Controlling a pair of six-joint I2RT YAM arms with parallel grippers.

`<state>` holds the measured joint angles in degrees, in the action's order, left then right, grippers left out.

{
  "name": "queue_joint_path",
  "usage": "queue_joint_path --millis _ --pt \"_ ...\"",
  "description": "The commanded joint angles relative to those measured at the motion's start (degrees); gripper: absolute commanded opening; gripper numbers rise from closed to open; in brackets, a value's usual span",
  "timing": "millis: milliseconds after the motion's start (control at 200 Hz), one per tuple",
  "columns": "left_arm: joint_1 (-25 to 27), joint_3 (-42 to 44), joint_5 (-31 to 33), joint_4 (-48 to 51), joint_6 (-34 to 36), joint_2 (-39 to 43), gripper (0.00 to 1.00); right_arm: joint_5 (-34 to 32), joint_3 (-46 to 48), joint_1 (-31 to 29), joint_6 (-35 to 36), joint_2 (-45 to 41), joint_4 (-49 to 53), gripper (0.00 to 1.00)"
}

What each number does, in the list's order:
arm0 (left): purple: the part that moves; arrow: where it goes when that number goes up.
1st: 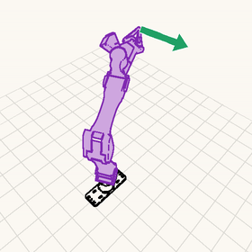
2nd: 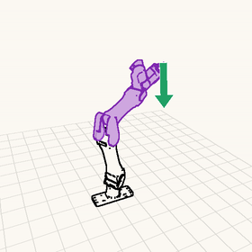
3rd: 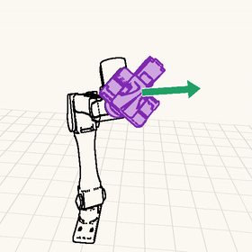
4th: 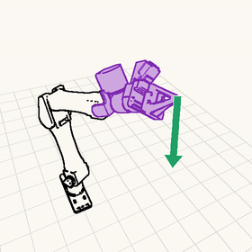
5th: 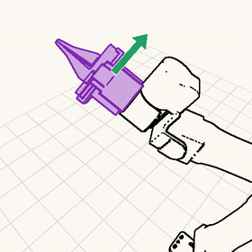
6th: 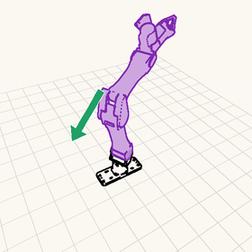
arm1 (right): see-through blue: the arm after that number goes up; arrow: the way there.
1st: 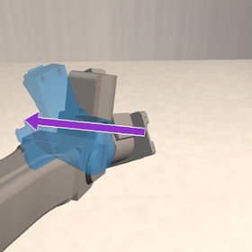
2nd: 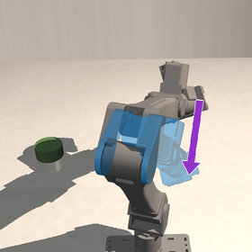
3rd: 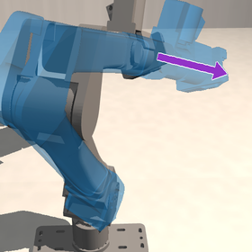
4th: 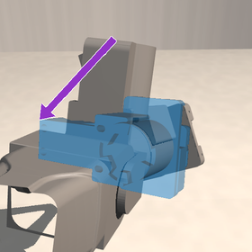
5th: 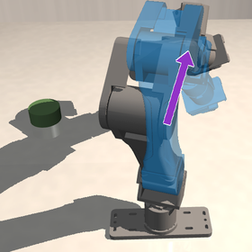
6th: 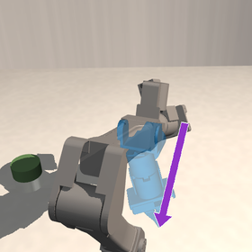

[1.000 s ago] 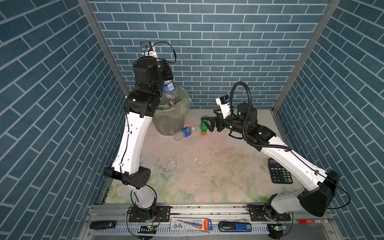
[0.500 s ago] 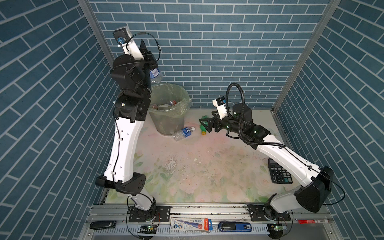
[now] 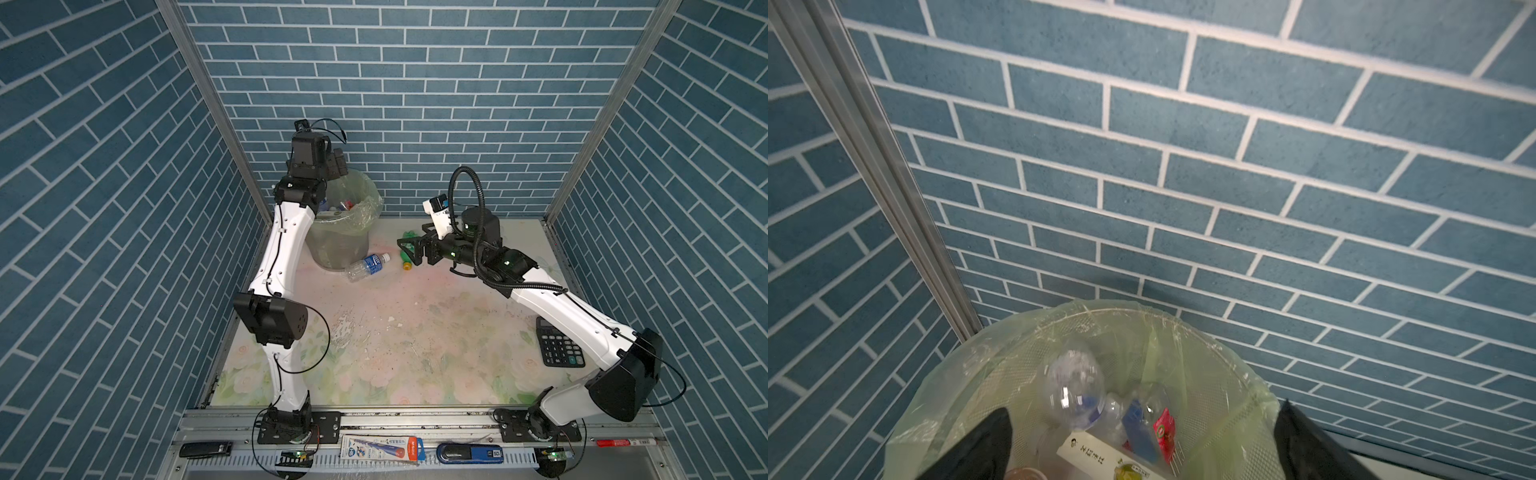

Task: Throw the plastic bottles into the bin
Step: 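Lower the left gripper while the right gripper moves toward the green soda bottle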

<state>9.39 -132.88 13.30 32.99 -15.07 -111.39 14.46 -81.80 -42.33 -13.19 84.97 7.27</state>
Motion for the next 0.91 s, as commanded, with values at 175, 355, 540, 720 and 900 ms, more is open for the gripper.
queue_joint_path --millis 175,355,540,720,900 --pt "0.37 0.31 -3.03 -2.19 -2.24 6.44 0.99 0.75 -0.25 0.0 -0.12 -0.72 -1.71 0.99" --pt "1.87 2.08 -5.09 -2.23 -2.35 8.6 0.99 0.02 0.65 -0.06 -0.95 -1.27 -2.02 0.99" --pt "4.86 7.43 -6.78 -2.83 -3.1 12.79 0.99 -3.71 0.68 0.01 -1.78 -1.52 0.26 0.99" --pt "8.42 19.26 -7.85 -6.13 -5.7 18.76 0.99 -7.07 1.02 0.31 -3.87 -1.08 3.41 0.99" --pt "12.52 25.31 -9.44 -5.77 -6.81 22.21 0.99 -12.17 0.7 0.92 -3.62 -0.86 7.53 0.99"
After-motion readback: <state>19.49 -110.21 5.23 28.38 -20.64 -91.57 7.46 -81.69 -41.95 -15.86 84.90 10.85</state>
